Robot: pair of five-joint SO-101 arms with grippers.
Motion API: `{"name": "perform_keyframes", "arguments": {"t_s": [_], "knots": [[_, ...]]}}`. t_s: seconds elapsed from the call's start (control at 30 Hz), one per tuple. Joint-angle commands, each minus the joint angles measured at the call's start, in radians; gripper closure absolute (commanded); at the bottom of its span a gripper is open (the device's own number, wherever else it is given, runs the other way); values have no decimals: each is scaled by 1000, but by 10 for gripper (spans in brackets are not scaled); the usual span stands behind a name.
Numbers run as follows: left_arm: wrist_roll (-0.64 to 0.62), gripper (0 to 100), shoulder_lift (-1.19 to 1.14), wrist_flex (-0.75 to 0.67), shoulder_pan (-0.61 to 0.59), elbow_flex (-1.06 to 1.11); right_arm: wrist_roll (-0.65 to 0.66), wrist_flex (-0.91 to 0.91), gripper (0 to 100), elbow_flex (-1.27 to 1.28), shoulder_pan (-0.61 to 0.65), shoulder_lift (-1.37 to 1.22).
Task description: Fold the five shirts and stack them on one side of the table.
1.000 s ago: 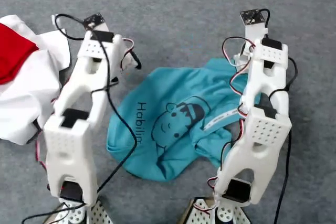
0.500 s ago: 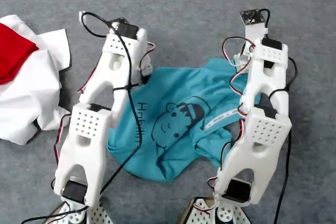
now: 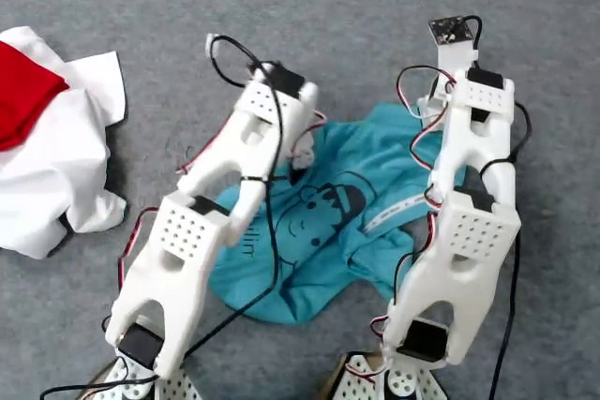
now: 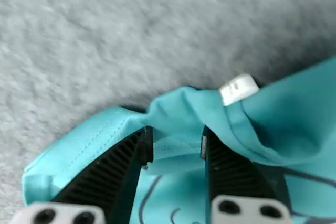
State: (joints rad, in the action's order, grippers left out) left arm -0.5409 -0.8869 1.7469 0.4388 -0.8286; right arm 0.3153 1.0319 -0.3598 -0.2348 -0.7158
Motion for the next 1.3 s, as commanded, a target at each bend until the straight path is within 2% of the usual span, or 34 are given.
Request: {"name": "perform_keyframes", "arguments": {"t_s": [0.0,0.27,0.53,0.73,0.9,1.0,1.27], "knots": [[-5,836,27,14,57,21,-2,-11,995,-51,-15,4],[0,833,31,14,28,-34,-2,-11,995,-70,-21,-1],[-3,757,111,14,18,-117,28,-21,995,-73,-53,-1],[-6,757,173,-6,-83,-115,32,-31,995,-73,-58,-1],[-9,757,173,-75,-190,-114,32,-32,995,-73,-58,-1],[-57,757,166,-129,-230,-107,34,-32,995,-73,-58,-1],[-107,757,10,-150,-187,-107,34,-32,995,-73,-58,-1]]}}
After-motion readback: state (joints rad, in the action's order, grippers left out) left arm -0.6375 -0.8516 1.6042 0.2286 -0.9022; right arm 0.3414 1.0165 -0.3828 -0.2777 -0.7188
